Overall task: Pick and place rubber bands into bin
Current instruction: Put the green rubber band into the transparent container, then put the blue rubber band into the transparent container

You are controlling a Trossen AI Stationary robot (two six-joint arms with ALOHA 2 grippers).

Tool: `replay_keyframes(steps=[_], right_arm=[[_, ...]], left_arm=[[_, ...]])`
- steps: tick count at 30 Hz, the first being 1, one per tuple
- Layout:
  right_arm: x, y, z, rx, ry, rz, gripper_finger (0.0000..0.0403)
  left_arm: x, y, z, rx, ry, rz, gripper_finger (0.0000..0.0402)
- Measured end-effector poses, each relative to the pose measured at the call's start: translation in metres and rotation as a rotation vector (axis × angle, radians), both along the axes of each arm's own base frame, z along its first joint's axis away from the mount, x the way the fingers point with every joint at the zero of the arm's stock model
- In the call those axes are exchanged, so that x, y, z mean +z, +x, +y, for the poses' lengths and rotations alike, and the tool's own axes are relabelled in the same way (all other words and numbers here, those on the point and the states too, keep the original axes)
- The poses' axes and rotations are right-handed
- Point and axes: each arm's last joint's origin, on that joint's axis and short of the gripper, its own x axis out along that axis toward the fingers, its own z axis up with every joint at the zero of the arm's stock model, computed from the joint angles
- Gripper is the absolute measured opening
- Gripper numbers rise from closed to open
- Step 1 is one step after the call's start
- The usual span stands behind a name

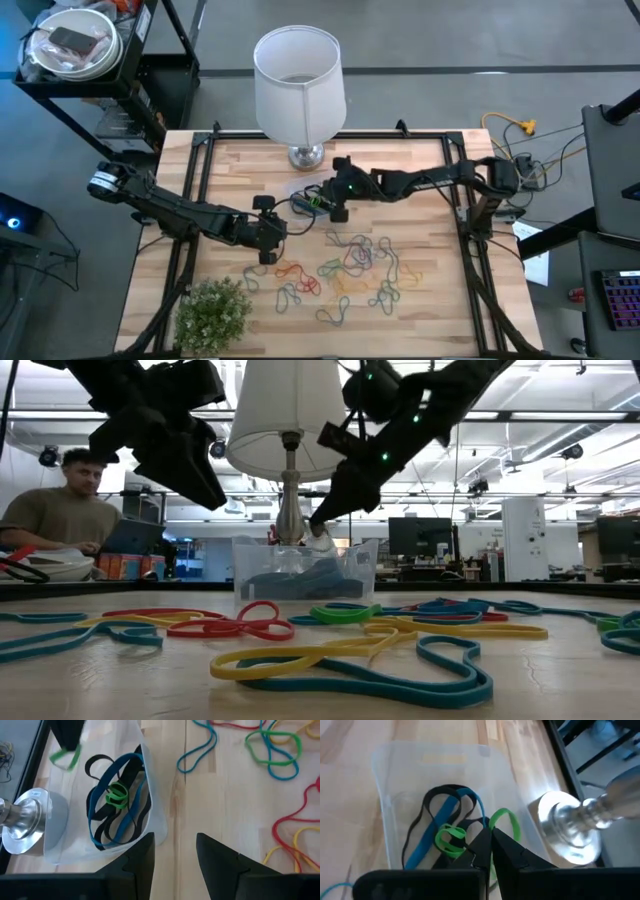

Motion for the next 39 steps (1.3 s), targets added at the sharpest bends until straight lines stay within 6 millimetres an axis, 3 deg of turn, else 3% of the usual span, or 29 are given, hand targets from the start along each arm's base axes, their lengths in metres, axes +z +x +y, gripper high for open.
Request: replay_keyframes(steps=[7,18,25,39], right_arm=[[-0.004,0.000,-0.016,-0.029,0.128,-0.028,0.0024],[-0.004,-0.001,-0.012,0.030,0.124,-0.007,0.0130],[0.006,-0.012,0.019,0.147,0.090,0.097,0.0152],[0.038,-0.050,0.103,0.329,0.182,0.197,0.0136]], left_arm=[[0.000,0.000,0.000,0.013,-0.012,-0.003,0.0130],[-0.001,0.000,0.000,0.010,-0.018,-0.002,0.0130],[-0.008,-0.003,-0.002,-0.051,-0.090,0.037,0.0130],[-0.016,-0.008,-0.009,-0.213,-0.298,0.186,0.0130]])
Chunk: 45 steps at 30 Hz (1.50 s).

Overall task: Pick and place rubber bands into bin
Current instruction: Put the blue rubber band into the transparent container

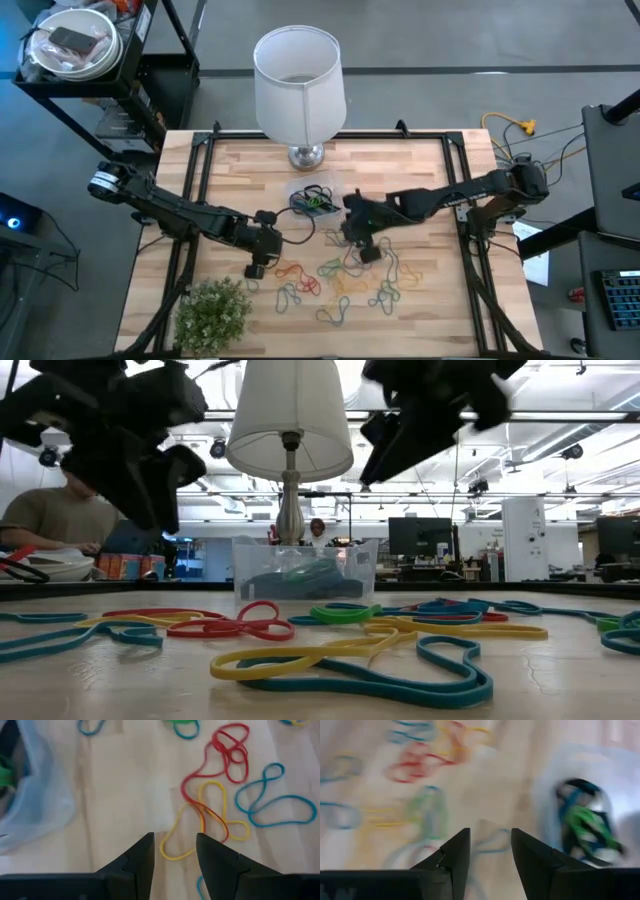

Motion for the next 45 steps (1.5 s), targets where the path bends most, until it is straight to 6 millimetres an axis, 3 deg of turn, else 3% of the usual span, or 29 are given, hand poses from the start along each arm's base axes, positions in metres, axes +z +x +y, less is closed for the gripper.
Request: replay_keyframes(steps=[10,20,27,45], right_arm=[[0.002,-0.017,0.058,0.187,0.063,0.017,0.0128],[0.001,-0.032,0.094,0.268,0.089,0.036,0.0127],[0.001,-0.038,0.106,0.302,0.090,0.038,0.0127],[0.001,-0.038,0.106,0.260,0.112,0.049,0.0127]], left_arm=[[-0.029,0.001,-0.003,-0.033,-0.002,0.209,0.0130],[-0.050,0.004,-0.006,-0.033,-0.018,0.325,0.0130],[-0.054,0.003,-0.010,-0.022,-0.039,0.355,0.0130],[-0.057,-0.001,-0.026,0.005,0.057,0.326,0.0130]])
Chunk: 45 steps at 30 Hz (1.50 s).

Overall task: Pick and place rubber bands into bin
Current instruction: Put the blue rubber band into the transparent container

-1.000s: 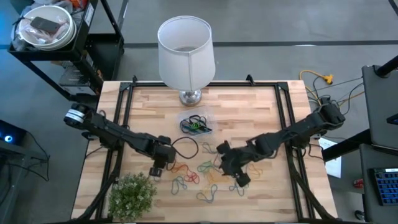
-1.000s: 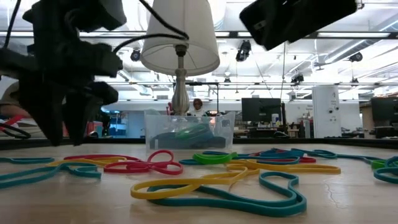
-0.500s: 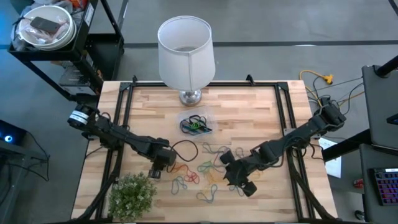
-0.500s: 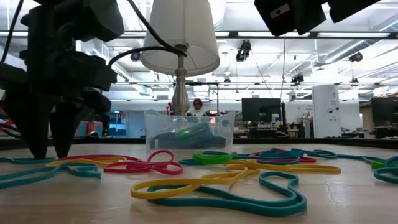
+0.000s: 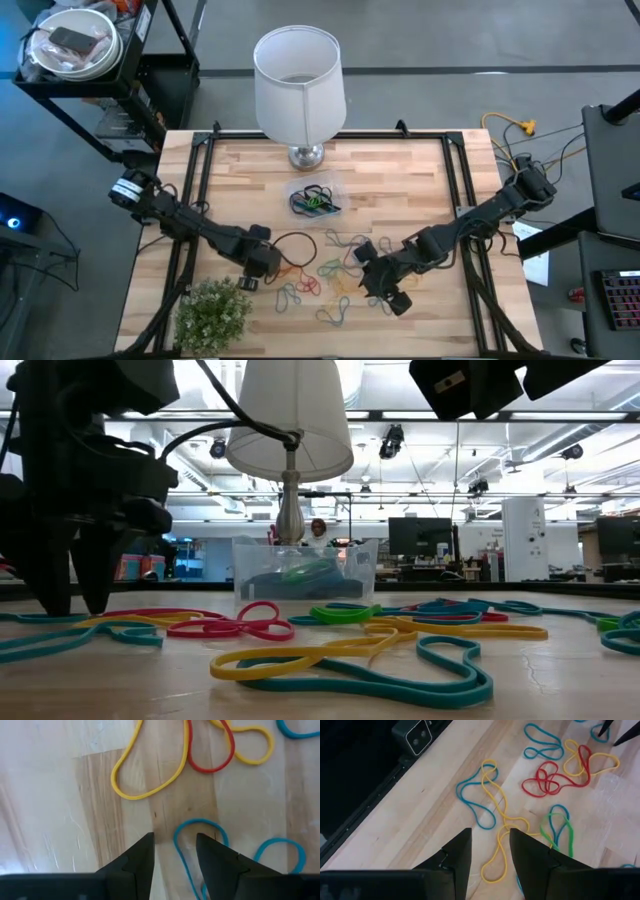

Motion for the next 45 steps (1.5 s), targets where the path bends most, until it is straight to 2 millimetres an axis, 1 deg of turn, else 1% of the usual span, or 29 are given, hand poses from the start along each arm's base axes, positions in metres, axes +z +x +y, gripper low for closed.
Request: replay_keyframes(steps=[7,14,20,28,30,33,37,43,45], right_arm=[[0.000,0.000,0.000,0.000,0.001,-0.001,0.0127],[0.000,0.000,0.000,0.000,0.001,-0.001,0.0127],[0.000,0.000,0.000,0.000,0.001,-0.002,0.0127],[0.000,0.000,0.000,0.000,0.001,-0.002,0.0127],[0.000,0.000,0.000,0.000,0.001,-0.002,0.0127],[-0.001,0.000,0.000,0.000,0.000,-0.001,0.0127],[-0.002,0.000,0.000,0.000,-0.001,0.003,0.0127],[-0.002,0.000,0.000,-0.010,0.006,0.007,0.0127],[-0.002,0.000,0.000,-0.014,0.009,0.009,0.0127]], left_arm=[[0.000,0.001,0.002,0.019,0.028,-0.015,0.0130],[0.000,0.005,0.010,-0.004,0.050,-0.023,0.0130],[0.000,0.009,0.022,0.007,0.101,-0.033,0.0130],[0.000,0.013,0.046,0.070,0.281,-0.050,0.0130],[-0.001,0.014,0.051,0.085,0.272,-0.041,0.0130],[-0.001,0.015,0.054,0.075,0.200,-0.024,0.0130],[-0.001,0.015,0.053,0.057,0.132,-0.014,0.0130],[-0.001,0.015,0.051,0.050,0.095,-0.008,0.0129],[-0.001,0.015,0.051,0.049,0.085,-0.007,0.0123]])
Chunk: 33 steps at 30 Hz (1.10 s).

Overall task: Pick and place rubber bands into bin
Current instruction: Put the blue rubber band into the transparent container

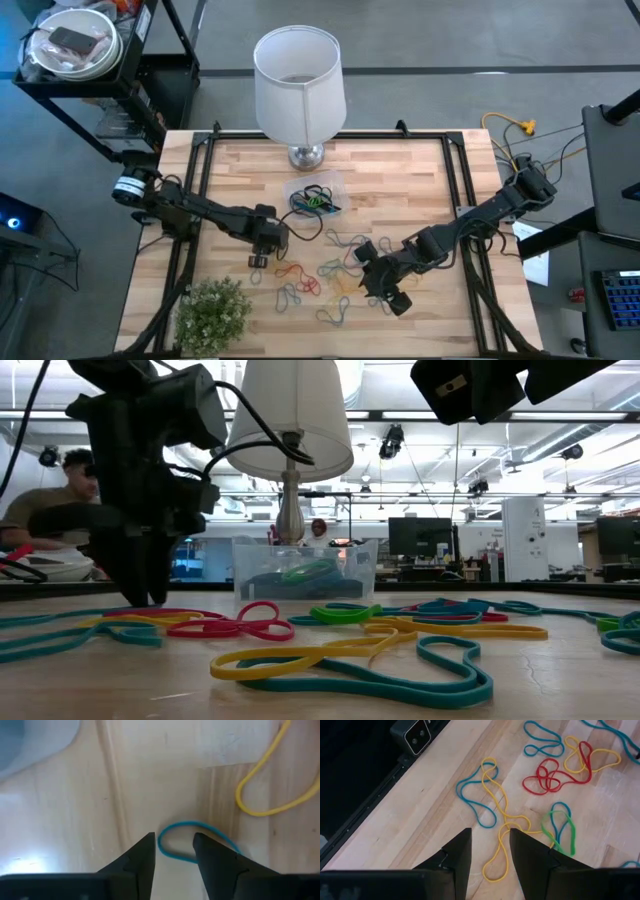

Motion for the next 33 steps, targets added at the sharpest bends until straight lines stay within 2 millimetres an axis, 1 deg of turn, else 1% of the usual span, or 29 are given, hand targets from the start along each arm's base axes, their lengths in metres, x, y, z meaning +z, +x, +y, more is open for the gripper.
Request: replay_keyframes(steps=[3,10,12,18,21,25,30,33], right_arm=[[0.000,0.000,0.000,0.000,0.000,0.000,0.0127],[0.000,0.000,0.000,0.000,0.000,0.000,0.0127],[0.000,0.000,0.000,0.000,0.000,0.000,0.0127],[0.000,0.000,0.000,0.000,0.000,0.000,0.0127],[0.000,0.000,0.000,0.000,0.000,0.000,0.0127],[0.000,0.000,0.000,0.000,0.000,0.000,0.0127],[-0.001,0.000,0.000,0.000,-0.001,0.002,0.0127],[-0.001,0.000,0.000,0.000,-0.002,0.004,0.0127]], left_arm=[[0.000,0.000,0.000,0.001,-0.016,0.002,0.0102],[0.000,0.000,0.002,0.000,-0.048,0.007,0.0022],[0.000,0.000,0.002,0.000,-0.052,0.008,0.0006],[0.001,0.000,0.002,-0.016,-0.040,0.020,0.0001],[0.004,-0.002,0.003,-0.019,-0.018,0.060,0.0000],[0.015,0.002,0.003,-0.013,0.009,0.051,0.0000],[0.024,0.007,0.002,-0.013,0.011,0.034,0.0000],[0.025,0.008,0.002,-0.011,0.010,0.029,0.0000]])
